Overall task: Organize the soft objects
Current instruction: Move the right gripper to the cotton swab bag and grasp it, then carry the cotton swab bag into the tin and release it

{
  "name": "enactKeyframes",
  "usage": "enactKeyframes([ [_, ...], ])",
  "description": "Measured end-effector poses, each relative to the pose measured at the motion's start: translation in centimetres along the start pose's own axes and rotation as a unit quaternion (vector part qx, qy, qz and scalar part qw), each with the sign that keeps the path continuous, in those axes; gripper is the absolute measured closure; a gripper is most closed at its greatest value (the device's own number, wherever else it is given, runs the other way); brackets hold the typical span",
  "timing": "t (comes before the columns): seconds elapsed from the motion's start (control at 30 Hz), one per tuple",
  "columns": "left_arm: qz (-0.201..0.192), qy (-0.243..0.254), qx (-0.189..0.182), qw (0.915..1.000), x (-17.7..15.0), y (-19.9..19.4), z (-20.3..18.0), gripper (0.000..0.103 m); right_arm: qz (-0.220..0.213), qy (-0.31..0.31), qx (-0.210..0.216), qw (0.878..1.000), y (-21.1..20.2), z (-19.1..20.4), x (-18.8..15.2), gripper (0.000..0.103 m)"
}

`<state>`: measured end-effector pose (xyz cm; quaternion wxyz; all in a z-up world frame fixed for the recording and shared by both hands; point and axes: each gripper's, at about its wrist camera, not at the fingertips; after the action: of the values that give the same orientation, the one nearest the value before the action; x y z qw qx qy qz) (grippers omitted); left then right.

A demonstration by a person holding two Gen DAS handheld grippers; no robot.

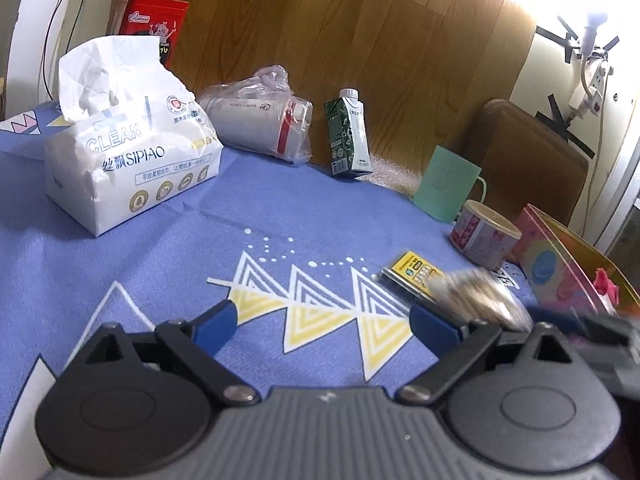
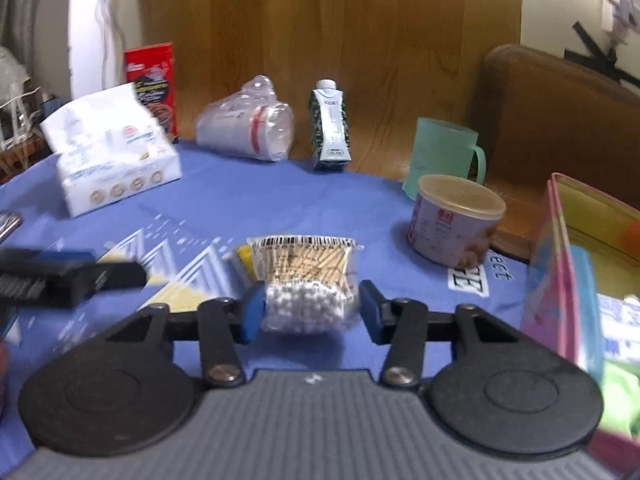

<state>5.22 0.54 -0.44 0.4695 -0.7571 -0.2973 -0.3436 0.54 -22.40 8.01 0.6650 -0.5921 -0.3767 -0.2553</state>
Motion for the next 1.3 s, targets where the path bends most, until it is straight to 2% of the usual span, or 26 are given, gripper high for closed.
enactKeyframes([
  [0.2,0.028,0.006,-0.060,0.9978,-0.5,-0.6,-0.9,0.006,-0.001,-0.021,0.019,1.000,-6.2,1.9,-5.0,0.051],
  [0.27,0.050,-0.002,-0.104,0.9933,-1.1,-1.1,-1.6,0.006,-0.009,-0.026,0.018,0.999,-7.5,2.3,-6.1,0.047],
  [0.33,0.073,-0.001,-0.146,0.9867,-1.7,-1.6,-2.6,0.006,-0.007,-0.027,0.024,0.999,-8.1,2.4,-6.6,0.035],
  [0.37,0.082,0.003,-0.161,0.9835,-1.9,-1.9,-3.2,0.006,-0.004,-0.030,0.029,0.999,-8.0,2.4,-6.8,0.032],
  [0.5,0.115,0.014,-0.177,0.9774,-2.8,-1.8,-5.3,0.008,0.005,-0.009,0.036,0.999,-7.1,1.7,-6.9,0.032],
  [0.53,0.114,0.018,-0.173,0.9780,-2.9,-1.8,-5.6,0.009,0.007,0.001,0.043,0.999,-6.9,1.4,-6.9,0.033],
  [0.57,0.112,0.027,-0.166,0.9794,-3.0,-1.8,-6.0,0.013,0.007,0.011,0.050,0.999,-6.7,1.2,-6.8,0.034],
  [0.6,0.116,0.034,-0.167,0.9785,-3.0,-1.7,-6.5,0.029,0.005,0.014,0.053,0.998,-6.8,1.1,-6.9,0.041],
  [0.63,0.126,0.032,-0.176,0.9758,-3.0,-1.5,-6.9,0.037,0.002,0.014,0.054,0.998,-6.8,1.1,-6.9,0.050],
  [0.67,0.132,0.025,-0.182,0.9740,-2.9,-1.3,-7.3,0.038,-0.002,0.014,0.054,0.998,-7.0,1.1,-6.9,0.053],
  [0.77,0.120,0.037,-0.195,0.9727,-2.1,-1.7,-9.0,0.039,-0.024,0.009,0.035,0.999,-8.1,1.1,-7.1,0.057],
  [0.87,0.092,0.064,-0.223,0.9683,-0.5,-2.6,-11.6,0.039,-0.068,0.015,0.011,0.997,-9.9,0.0,-6.5,0.057],
  [0.93,0.079,0.082,-0.248,0.9621,0.7,-2.7,-14.1,0.039,-0.105,0.018,-0.015,0.994,-11.3,-1.1,-6.0,0.057],
  [1.03,0.078,0.119,-0.273,0.9516,1.7,-1.6,-18.7,0.039,-0.140,0.030,-0.061,0.988,-12.9,-3.2,-5.4,0.057],
  [1.17,0.095,0.160,-0.296,0.9370,1.7,1.9,-24.7,0.039,-0.139,0.065,-0.117,0.981,-14.0,-7.0,-5.7,0.057],
  [1.3,0.111,0.171,-0.294,0.9339,1.6,5.9,-29.2,0.038,-0.110,0.094,-0.155,0.977,-13.4,-11.5,-5.6,0.056],
])
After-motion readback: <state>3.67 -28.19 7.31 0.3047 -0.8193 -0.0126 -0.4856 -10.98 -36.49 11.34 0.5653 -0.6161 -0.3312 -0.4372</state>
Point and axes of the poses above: each gripper's, at about its wrist camera, not at the fingertips, and y roughly the way its jaws point, z to its left, x to its top, and after that the axes turned 1 degree about -z, right-handed
